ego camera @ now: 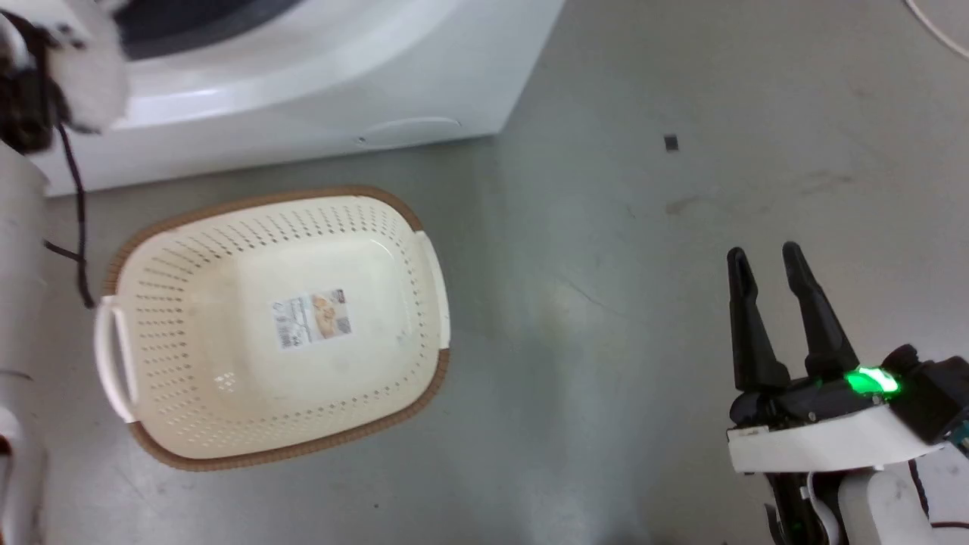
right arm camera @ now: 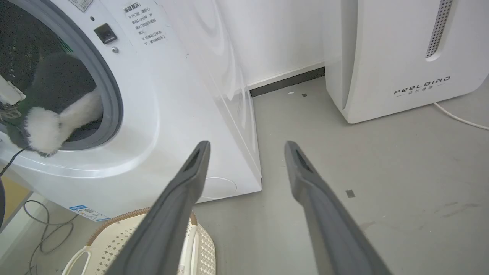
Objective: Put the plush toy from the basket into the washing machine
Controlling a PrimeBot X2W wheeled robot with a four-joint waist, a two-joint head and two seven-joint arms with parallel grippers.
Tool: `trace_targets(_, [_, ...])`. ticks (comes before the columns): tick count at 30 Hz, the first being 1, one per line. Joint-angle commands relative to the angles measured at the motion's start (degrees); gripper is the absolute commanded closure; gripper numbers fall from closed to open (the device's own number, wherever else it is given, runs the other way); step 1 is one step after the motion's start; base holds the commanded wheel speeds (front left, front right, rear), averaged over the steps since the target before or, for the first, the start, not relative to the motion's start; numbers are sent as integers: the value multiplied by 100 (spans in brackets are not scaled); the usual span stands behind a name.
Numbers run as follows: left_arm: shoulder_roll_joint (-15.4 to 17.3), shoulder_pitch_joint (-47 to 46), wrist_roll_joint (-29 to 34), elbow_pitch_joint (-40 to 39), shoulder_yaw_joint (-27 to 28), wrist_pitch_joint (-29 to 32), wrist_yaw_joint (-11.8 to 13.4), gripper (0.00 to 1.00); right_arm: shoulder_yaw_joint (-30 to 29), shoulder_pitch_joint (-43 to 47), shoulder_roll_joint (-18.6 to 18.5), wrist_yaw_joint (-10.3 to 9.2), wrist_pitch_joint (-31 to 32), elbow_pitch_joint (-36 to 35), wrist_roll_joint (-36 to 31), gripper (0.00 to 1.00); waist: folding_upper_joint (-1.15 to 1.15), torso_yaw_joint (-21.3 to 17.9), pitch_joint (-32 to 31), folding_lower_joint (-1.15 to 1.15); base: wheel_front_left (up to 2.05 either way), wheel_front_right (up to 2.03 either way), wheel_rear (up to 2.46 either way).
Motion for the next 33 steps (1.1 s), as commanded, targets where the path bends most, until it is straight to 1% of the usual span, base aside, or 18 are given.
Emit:
trace_targets(1, [91,-191,17,51,20,-44,-10,100,-6,-117,4,-4,-25,-42,63,0,0,-202,267,-1,0,0,0])
trace_targets(7, [312,-1047,159,298,-32,-90,-6,100,7,-259,4,-4,-25,-88,151,0,0,-362,647,-1,0,0,0])
trace_targets(10, [348,-1476,279,439,-138,-92,-8,100,11,-309,4,-4,-25,-111,176,0,0,-432,823,-1,0,0,0])
trace_targets(19, [420,-2419,381,907,-153,-184,193,100,13,-375,4,-4,-25,-157,263,0,0,-565,1181,-1,0,0,0])
trace_targets(20, [438,-2488,399,954,-152,-196,236,96,17,-375,4,-4,-25,-159,268,0,0,-565,1203,-1,0,0,0])
trace_targets(21, [452,-2547,427,994,-170,-206,254,0,23,-375,4,-4,-25,-160,273,0,0,-560,1224,-1,0,0,0])
trace_targets(22, [445,-2595,413,1025,-149,-215,284,0,29,-379,4,-4,-25,-157,276,0,0,-550,1238,-1,0,0,0])
trace_targets(24, [395,-2623,439,1140,-206,-224,258,0,28,-389,4,-4,-25,-149,273,0,0,-500,1260,-1,0,0,0])
trace_targets(28, [343,-2585,467,1296,-258,-236,281,0,60,-436,4,-4,-25,-118,257,0,0,-450,1195,-1,0,0,0])
trace_targets(33, [225,-2121,425,1216,-250,-239,302,0,20,-407,4,-4,-25,-25,246,0,0,-355,910,-1,0,0,0])
